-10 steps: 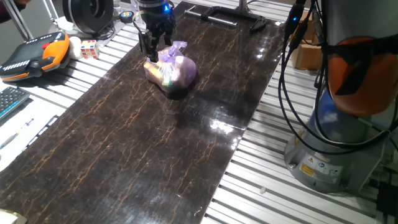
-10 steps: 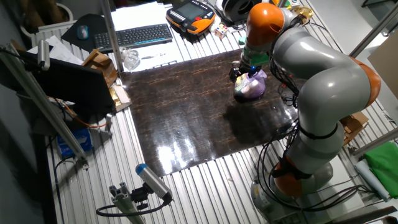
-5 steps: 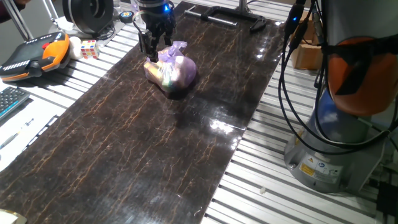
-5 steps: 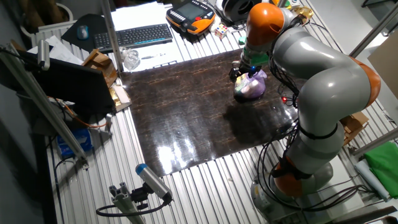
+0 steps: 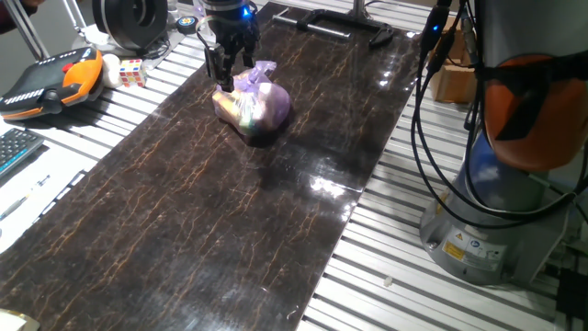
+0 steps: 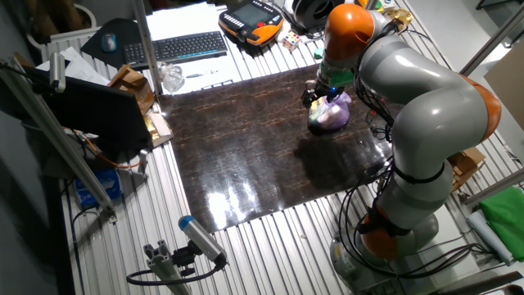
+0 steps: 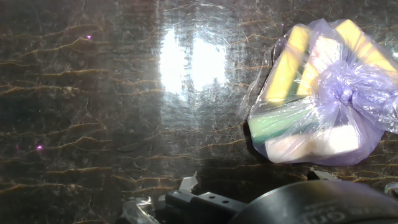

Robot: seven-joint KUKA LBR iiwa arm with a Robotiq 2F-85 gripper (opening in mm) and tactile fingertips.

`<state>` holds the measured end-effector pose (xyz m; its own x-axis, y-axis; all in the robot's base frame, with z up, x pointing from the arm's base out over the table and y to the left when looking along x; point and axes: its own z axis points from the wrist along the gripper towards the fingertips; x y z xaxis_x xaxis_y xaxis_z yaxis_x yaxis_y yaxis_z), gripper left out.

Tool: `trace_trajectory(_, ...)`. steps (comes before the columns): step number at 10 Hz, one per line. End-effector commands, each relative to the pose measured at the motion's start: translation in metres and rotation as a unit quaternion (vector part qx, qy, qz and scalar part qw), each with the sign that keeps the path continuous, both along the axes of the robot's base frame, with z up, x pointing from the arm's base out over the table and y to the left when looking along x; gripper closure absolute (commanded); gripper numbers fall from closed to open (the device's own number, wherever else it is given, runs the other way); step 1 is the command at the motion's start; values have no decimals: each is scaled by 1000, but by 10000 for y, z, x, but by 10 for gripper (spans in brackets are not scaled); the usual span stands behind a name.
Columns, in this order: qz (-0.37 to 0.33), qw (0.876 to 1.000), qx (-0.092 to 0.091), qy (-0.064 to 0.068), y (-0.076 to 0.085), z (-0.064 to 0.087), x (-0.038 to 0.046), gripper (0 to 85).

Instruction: Pick up a bag of things

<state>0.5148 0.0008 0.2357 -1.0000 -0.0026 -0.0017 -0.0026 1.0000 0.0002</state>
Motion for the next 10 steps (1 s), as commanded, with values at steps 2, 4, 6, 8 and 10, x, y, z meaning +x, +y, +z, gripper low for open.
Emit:
trace_trajectory(2,-71,997,-16,13,9,20,-1,843)
trace_trajectory(4,-73,997,-24,13,57,67,-9,843)
trace_trajectory(6,-69,997,-12,9,37,62,-21,843)
trace_trajectory(8,-71,997,5,6,-31,28,-29,843)
trace_trajectory(10,-56,998,-3,-1,-77,-3,-29,843)
